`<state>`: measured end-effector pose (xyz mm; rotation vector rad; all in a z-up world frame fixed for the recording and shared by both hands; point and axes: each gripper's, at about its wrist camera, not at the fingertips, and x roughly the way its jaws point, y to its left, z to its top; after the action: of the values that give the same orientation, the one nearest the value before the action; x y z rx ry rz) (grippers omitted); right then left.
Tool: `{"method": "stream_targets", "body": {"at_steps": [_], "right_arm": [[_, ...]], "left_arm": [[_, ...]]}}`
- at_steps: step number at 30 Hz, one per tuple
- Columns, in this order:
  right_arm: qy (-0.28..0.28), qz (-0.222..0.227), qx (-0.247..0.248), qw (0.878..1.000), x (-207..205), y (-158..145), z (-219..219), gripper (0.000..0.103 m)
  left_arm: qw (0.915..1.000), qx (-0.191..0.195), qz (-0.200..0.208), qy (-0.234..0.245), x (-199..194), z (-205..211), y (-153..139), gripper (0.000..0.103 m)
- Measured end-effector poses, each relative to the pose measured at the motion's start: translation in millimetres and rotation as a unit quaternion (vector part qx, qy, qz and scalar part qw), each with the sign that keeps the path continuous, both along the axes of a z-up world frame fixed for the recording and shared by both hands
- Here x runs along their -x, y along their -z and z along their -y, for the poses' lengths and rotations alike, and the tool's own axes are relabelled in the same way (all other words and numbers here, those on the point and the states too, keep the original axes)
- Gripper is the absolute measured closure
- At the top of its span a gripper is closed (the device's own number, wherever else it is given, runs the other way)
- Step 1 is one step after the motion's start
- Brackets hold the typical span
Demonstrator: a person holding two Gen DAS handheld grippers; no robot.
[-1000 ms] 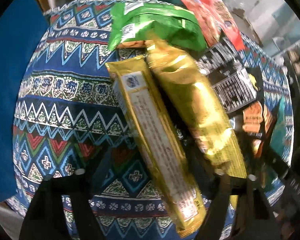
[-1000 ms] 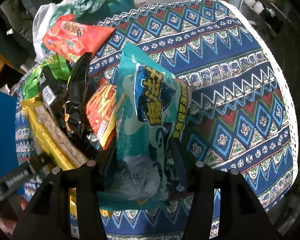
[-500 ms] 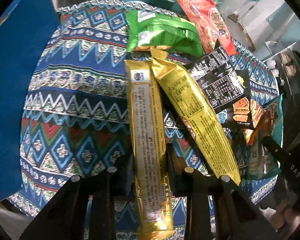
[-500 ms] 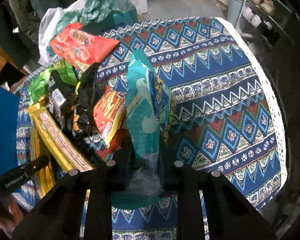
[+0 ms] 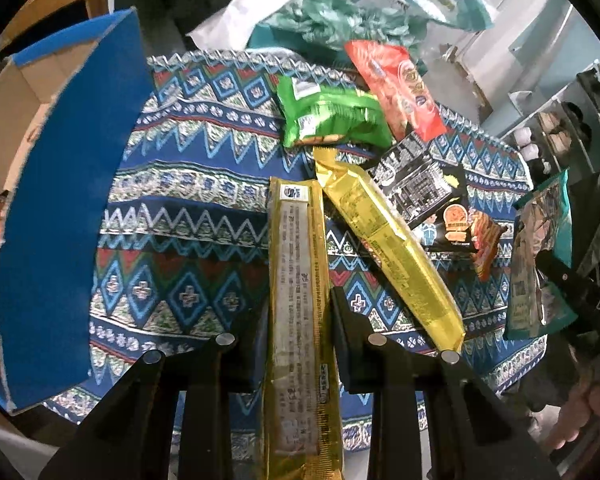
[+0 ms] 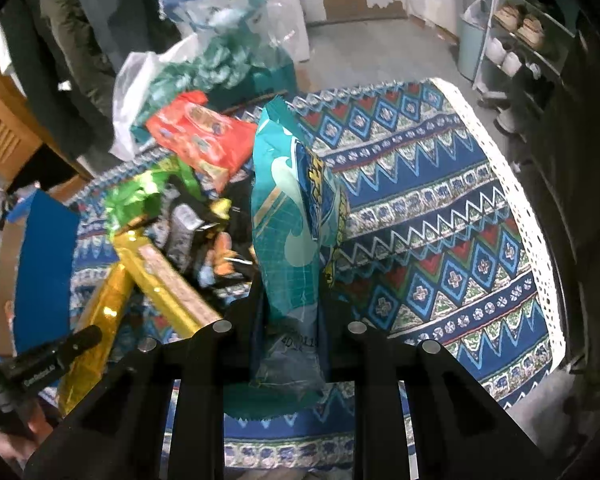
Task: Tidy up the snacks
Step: 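Grasp the teal bag with the right tool while the left tool grasps a yellow wafer bar, then carry the teal bag and yellow wafer bar into the box and release both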
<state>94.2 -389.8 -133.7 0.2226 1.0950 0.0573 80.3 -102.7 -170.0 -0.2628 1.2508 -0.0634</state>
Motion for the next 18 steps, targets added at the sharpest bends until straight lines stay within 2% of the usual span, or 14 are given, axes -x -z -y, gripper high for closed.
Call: {"method": "stream_targets", "body": {"at_steps": [10,18], "right_arm": [[-0.044,0.035,-0.016,0.998,9,-34,-40,0.084],[-0.078,0.05,-0.029,0.995,13,-51,-74,0.083]], "left_arm": [[0.9985,0.009,0.055,0.001,12,-13,-34,0.075],[0.9966,0.021,0.079,-0.011,24,-32,-57,0.075]]}}
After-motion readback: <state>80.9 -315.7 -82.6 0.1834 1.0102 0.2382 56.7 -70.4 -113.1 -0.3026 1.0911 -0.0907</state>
